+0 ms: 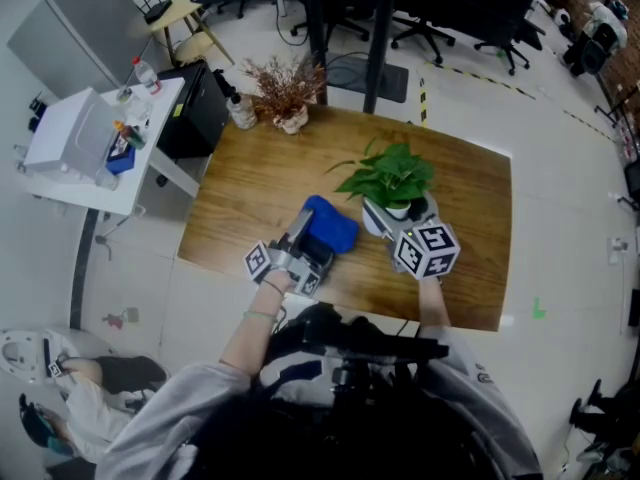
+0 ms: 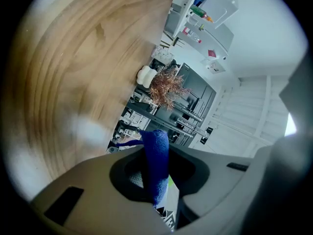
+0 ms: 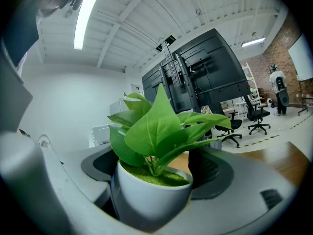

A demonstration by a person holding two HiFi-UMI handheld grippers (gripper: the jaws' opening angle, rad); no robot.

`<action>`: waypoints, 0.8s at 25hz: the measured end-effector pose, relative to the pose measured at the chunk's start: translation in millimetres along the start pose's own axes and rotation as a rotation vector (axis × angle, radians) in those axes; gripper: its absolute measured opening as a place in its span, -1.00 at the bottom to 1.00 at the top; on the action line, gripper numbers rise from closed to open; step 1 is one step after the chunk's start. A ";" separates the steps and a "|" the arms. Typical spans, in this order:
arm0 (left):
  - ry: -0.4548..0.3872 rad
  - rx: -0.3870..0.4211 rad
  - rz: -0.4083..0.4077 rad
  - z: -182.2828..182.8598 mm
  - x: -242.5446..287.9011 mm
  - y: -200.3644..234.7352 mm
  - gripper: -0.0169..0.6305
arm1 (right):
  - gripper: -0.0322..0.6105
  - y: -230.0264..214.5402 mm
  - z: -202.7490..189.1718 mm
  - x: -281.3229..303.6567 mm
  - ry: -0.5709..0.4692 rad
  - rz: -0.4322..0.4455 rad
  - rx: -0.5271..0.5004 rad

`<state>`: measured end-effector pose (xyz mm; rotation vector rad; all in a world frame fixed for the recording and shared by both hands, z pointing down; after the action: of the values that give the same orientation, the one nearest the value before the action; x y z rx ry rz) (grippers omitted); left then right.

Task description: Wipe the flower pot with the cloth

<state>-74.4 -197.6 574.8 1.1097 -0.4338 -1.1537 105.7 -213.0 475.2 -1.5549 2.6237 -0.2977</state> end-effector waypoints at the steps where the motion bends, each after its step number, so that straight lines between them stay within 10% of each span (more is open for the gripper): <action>1: -0.001 -0.001 -0.001 0.3 -0.2 0.6 -0.74 | 0.51 0.1 -0.2 -0.1 0.001 0.000 -0.001; 20: -0.008 -0.005 0.016 1.4 -1.2 5.1 -0.74 | 0.51 -1.5 -0.9 0.4 -0.003 0.001 0.010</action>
<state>-73.4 -197.3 580.2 1.0955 -0.4450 -1.1445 106.7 -213.9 476.4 -1.5496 2.6165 -0.3080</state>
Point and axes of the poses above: the fingertips, and each gripper's own axes: x forward along the fingers, y to its left, z out of its top, the point moved 2 cm from there along -x, backward along the fingers, and after that the axes turned 8 degrees about -y, right-handed, at the moved point
